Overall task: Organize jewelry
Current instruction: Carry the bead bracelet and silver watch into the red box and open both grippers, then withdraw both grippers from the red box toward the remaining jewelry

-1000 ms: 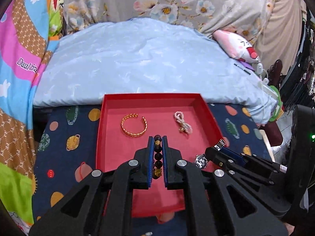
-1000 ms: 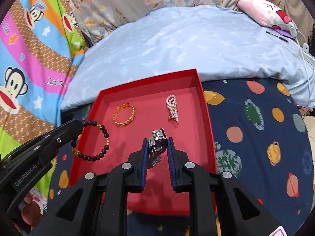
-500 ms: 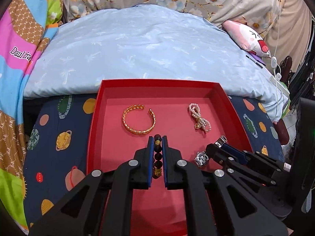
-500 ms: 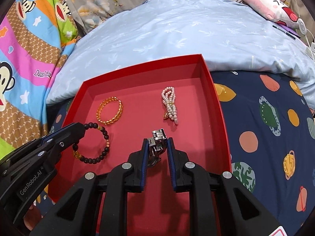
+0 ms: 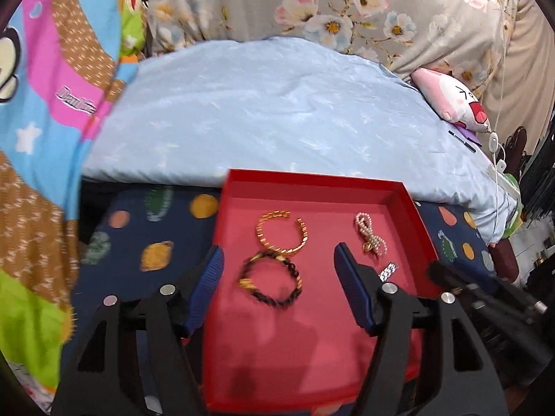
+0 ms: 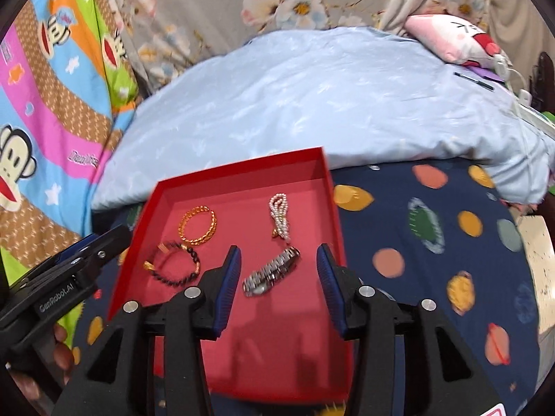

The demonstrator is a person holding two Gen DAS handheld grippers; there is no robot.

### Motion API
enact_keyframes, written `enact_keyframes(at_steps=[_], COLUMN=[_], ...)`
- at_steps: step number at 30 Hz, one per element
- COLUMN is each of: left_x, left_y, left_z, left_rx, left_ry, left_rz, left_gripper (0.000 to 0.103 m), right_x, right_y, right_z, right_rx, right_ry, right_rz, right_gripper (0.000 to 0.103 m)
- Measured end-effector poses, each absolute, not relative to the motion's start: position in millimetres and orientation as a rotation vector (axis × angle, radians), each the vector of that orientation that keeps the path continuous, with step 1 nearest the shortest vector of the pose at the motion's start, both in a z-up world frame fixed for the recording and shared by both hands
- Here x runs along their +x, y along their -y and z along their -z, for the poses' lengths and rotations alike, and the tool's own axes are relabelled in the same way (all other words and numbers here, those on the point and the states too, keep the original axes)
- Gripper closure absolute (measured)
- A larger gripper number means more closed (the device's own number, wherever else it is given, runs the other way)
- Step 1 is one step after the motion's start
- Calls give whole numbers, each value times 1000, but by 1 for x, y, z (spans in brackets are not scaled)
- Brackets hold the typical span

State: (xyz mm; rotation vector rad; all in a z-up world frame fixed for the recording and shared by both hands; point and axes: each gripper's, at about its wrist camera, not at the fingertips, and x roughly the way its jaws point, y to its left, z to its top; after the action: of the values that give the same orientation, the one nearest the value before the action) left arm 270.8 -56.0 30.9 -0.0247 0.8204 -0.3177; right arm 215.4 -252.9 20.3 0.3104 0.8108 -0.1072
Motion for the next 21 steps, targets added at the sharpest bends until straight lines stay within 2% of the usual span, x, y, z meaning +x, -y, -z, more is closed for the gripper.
enact_keyframes(at_steps=[7,21], left_x=[218,106], left_y=[18,-2], left_z=[-37,-12], left_rx=[-8,29], left_ry=[-852,-963], left_rz=[290,343], left_gripper=[39,39], right_x=[143,22], right_y=[256,222], right_z=[-31,-5], right_rx=[346,315], right_ry=[-812,-931], right_rz=[132,118], right_gripper=[56,56])
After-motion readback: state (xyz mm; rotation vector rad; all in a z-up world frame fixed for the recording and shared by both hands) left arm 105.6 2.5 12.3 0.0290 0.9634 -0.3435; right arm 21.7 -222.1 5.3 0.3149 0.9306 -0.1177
